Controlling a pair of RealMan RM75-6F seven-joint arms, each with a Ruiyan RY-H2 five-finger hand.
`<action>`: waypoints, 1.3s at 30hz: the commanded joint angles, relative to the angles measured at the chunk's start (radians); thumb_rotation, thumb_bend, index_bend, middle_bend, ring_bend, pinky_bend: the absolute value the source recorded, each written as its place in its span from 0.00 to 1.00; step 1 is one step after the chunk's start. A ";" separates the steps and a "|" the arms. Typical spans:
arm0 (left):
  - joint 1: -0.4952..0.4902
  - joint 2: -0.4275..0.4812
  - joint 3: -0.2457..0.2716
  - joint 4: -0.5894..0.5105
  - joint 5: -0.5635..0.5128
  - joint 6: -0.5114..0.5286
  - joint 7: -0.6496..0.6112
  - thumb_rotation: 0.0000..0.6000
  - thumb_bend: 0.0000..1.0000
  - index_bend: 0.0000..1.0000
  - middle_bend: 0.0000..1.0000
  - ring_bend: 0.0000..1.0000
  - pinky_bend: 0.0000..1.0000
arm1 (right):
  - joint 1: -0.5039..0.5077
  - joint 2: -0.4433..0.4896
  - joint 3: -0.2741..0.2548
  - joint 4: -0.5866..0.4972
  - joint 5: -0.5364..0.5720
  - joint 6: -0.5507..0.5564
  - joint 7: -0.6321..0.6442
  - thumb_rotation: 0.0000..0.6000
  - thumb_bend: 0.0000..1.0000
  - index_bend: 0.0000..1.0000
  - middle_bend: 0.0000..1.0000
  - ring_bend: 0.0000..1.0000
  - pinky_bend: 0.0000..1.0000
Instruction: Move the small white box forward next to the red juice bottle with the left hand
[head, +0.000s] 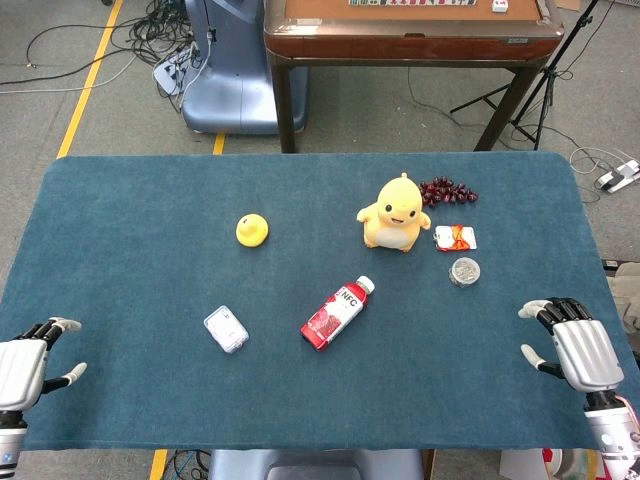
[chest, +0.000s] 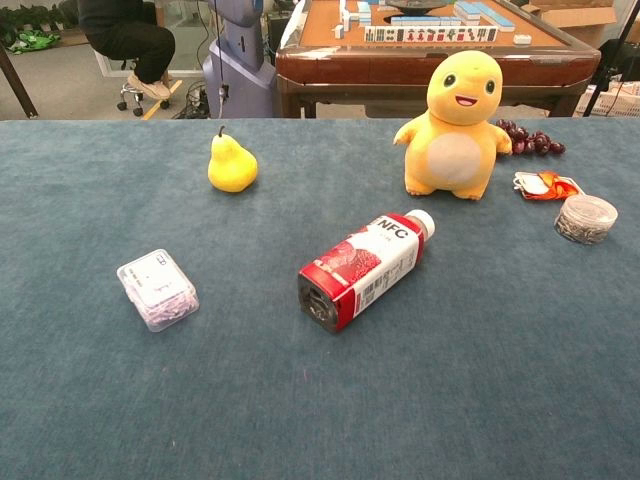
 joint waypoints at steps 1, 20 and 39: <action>0.002 0.003 0.006 -0.006 0.010 0.005 0.010 1.00 0.13 0.36 0.37 0.40 0.57 | 0.004 -0.008 -0.001 0.006 -0.014 0.004 -0.007 1.00 0.23 0.39 0.34 0.22 0.24; -0.044 -0.054 -0.004 -0.048 0.179 0.069 0.011 1.00 0.00 0.83 0.97 0.78 0.93 | -0.029 0.028 -0.004 -0.020 -0.058 0.100 0.036 1.00 0.23 0.39 0.34 0.22 0.24; -0.199 -0.206 -0.068 -0.024 0.115 -0.114 0.232 1.00 0.00 1.00 1.00 1.00 1.00 | -0.049 0.058 0.004 -0.030 -0.063 0.143 0.097 1.00 0.23 0.39 0.34 0.22 0.24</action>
